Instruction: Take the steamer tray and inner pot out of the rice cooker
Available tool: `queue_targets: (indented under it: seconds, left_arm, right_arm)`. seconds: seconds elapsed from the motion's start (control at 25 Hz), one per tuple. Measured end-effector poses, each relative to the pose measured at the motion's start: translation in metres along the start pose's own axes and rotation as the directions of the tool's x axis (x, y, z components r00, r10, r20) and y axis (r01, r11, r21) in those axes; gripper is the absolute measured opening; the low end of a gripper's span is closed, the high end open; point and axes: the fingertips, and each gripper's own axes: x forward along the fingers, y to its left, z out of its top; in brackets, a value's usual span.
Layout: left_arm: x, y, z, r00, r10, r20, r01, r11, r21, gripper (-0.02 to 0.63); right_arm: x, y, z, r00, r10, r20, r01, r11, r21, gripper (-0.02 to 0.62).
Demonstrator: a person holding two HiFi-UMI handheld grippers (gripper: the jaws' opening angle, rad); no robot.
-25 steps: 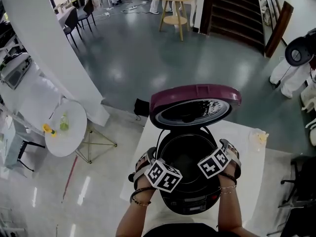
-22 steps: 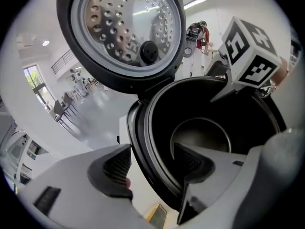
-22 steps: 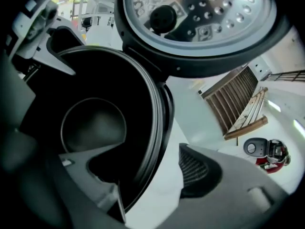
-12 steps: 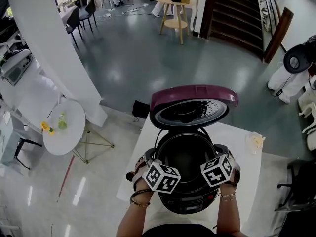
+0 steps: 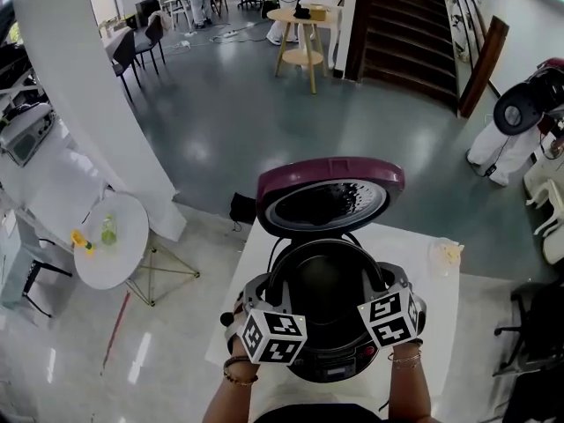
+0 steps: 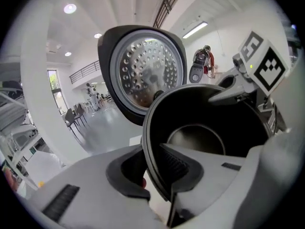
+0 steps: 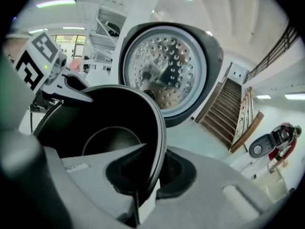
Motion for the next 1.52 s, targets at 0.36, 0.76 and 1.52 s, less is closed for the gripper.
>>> queue_targets:
  seconds: [0.36,0.76,1.52]
  left_arm:
    - [-0.06,-0.005,0.045,0.987,0.049,0.154,-0.049,0.999,-0.006,0.041]
    - [-0.114,-0.054,0.114,0.944,0.047,0.327,-0.052,0.999,0.006,0.021]
    - [-0.099,-0.265,0.177,0.927,-0.16,0.338,0.126,0.985,0.122,0.014]
  right_arm:
    - [-0.06,-0.015,0.019,0.98,-0.067,0.185,0.05,0.994,0.094,0.009]
    - [-0.145,-0.067,0.014,0.931,-0.179,0.319,0.137,0.979,0.15,0.008]
    - [-0.245,-0.189,-0.153,0.928,-0.313,0.199,0.252,0.926,0.28,0.006]
